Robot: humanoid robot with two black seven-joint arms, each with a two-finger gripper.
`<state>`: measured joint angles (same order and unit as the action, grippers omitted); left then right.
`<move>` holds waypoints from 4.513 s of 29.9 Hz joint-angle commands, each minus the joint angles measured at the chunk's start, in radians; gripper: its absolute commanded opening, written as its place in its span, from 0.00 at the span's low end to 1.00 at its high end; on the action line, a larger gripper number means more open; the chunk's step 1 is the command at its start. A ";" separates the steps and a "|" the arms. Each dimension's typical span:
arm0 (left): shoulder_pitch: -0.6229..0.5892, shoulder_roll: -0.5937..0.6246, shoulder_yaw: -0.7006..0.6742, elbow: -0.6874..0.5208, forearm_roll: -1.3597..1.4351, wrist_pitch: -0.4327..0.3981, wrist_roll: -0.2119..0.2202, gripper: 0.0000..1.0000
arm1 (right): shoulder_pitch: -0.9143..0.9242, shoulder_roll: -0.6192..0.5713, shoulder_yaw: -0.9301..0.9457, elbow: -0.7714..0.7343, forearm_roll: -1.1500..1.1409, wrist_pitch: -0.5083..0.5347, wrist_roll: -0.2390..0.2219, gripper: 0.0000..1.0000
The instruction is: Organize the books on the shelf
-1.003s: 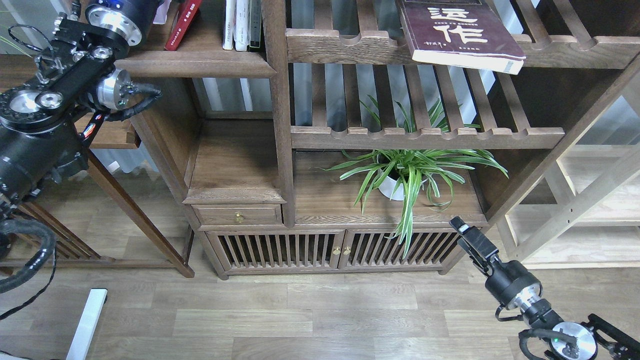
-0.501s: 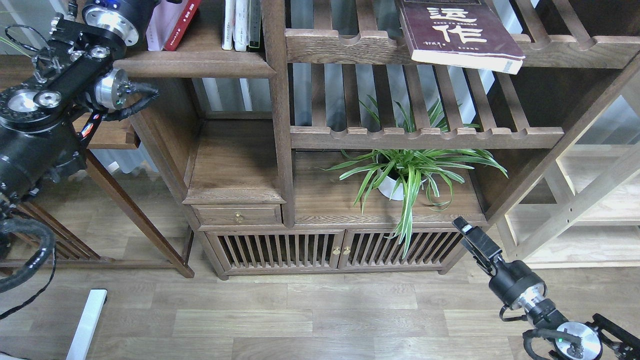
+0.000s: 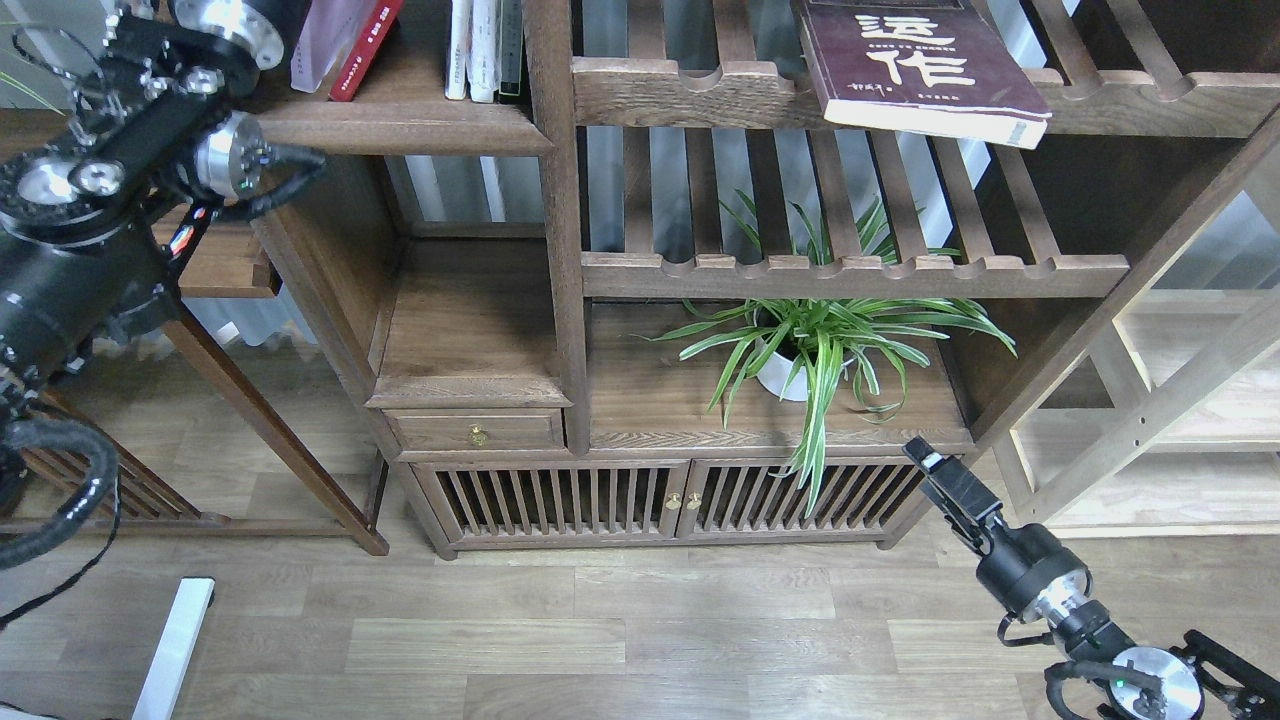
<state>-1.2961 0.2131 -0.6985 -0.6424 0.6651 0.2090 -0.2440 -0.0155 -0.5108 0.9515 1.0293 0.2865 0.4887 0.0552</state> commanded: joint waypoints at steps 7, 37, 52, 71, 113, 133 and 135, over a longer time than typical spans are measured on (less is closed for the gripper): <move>-0.075 -0.026 -0.001 -0.002 -0.012 0.000 0.002 0.38 | -0.003 -0.005 0.013 0.000 -0.003 0.000 0.000 0.98; 0.260 0.169 -0.186 -0.505 -0.165 -0.101 -0.159 0.66 | -0.001 -0.006 0.170 -0.020 0.068 0.000 0.012 0.99; 0.583 0.175 -0.467 -0.783 -0.335 -0.534 -0.179 0.97 | 0.049 -0.005 0.191 -0.002 0.123 0.000 0.015 0.98; 0.767 0.038 -0.305 -0.798 -0.364 -0.698 -0.034 0.98 | 0.160 0.040 0.225 0.201 0.186 0.000 0.026 0.98; 0.781 0.034 -0.124 -0.668 -0.354 -0.698 -0.015 0.99 | 0.474 0.232 0.303 0.268 0.194 -0.459 0.071 0.94; 0.810 0.048 -0.122 -0.666 -0.354 -0.698 -0.018 0.99 | 0.502 0.233 0.303 0.270 0.194 -0.536 0.071 0.50; 0.813 0.048 -0.122 -0.666 -0.354 -0.698 -0.018 0.99 | 0.500 0.233 0.303 0.268 0.194 -0.536 0.071 0.47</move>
<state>-0.4862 0.2595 -0.8201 -1.3072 0.3115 -0.4887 -0.2619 0.4865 -0.2789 1.2548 1.2993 0.4802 -0.0478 0.1256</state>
